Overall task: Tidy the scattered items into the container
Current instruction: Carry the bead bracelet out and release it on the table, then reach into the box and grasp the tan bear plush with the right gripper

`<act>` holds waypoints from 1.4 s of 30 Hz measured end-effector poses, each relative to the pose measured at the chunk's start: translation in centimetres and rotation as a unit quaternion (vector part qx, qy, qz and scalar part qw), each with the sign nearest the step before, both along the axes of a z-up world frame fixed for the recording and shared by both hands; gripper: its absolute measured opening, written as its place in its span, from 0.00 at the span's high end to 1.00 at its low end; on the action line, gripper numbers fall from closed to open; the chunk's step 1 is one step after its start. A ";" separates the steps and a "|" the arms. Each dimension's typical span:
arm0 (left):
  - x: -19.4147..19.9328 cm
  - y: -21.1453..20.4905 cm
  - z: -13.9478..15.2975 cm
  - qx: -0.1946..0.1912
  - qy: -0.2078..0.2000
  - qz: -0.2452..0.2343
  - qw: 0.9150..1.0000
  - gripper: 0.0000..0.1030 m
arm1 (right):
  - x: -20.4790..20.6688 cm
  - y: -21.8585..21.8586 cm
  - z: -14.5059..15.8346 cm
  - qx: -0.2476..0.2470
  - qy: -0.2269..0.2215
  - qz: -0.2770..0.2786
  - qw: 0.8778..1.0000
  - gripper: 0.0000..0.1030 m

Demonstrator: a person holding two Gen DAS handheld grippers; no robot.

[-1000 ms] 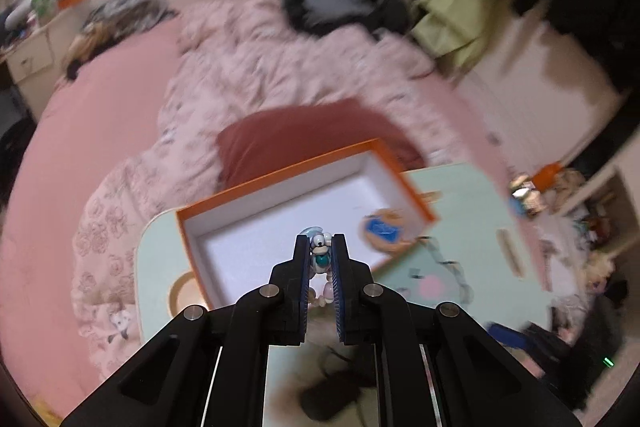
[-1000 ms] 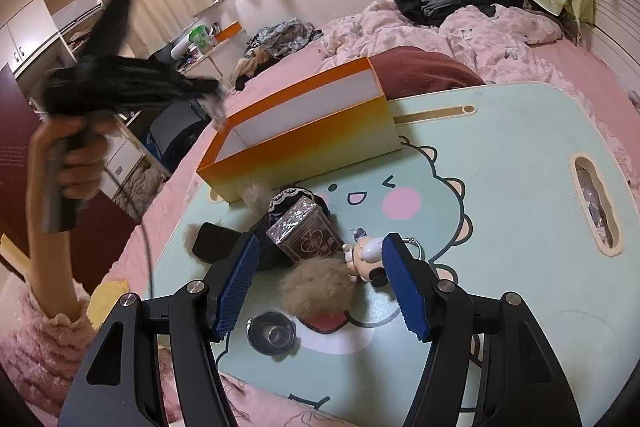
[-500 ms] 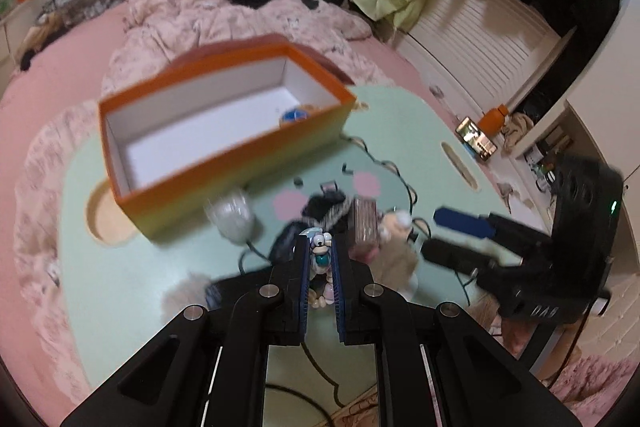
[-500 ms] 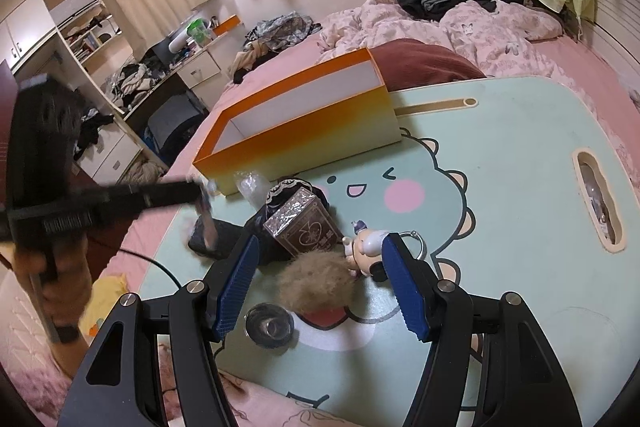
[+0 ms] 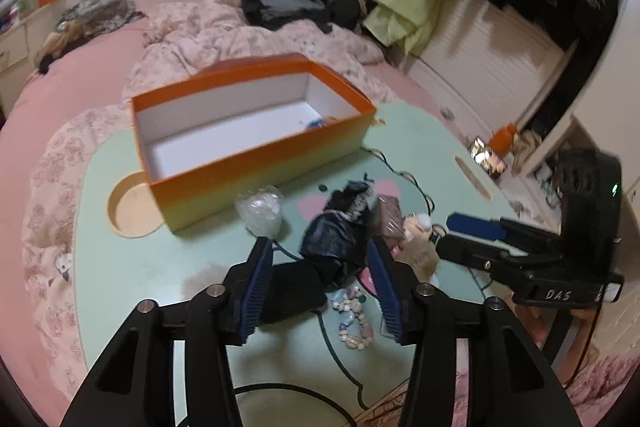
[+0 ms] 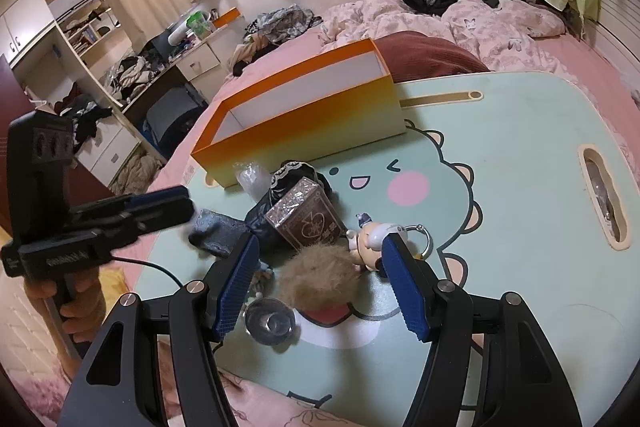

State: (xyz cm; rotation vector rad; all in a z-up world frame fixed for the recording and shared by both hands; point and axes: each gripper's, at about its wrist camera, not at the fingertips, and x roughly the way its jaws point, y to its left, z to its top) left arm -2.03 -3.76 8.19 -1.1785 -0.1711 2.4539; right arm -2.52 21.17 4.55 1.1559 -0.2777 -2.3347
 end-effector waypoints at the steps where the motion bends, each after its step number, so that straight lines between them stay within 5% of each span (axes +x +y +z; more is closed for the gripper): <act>1: 0.1 -0.5 0.1 0.005 0.003 0.010 1.000 0.49 | 0.0 0.0 0.0 0.001 0.000 0.000 1.000 0.37; 8: 0.3 -4.5 0.1 0.026 0.010 0.079 0.996 0.45 | -1.2 -0.9 1.2 0.018 0.014 0.003 1.000 0.37; 16: -1.3 -5.5 -1.3 0.001 -0.007 0.113 0.994 0.45 | -8.9 -5.5 5.0 0.099 0.056 0.024 0.993 0.37; 25: -4.5 -4.7 -2.8 -0.022 -0.021 0.129 0.991 0.45 | -16.1 -9.4 1.8 0.194 0.014 0.012 0.981 0.37; 30: -6.8 -4.2 -3.9 -0.045 -0.052 0.137 0.988 0.45 | -15.9 -10.0 0.0 0.238 -0.009 0.023 0.971 0.37; 42: -6.6 -4.5 -4.0 -0.043 -0.056 0.129 0.989 0.45 | -13.9 -9.6 -0.3 0.224 -0.026 0.033 0.974 0.37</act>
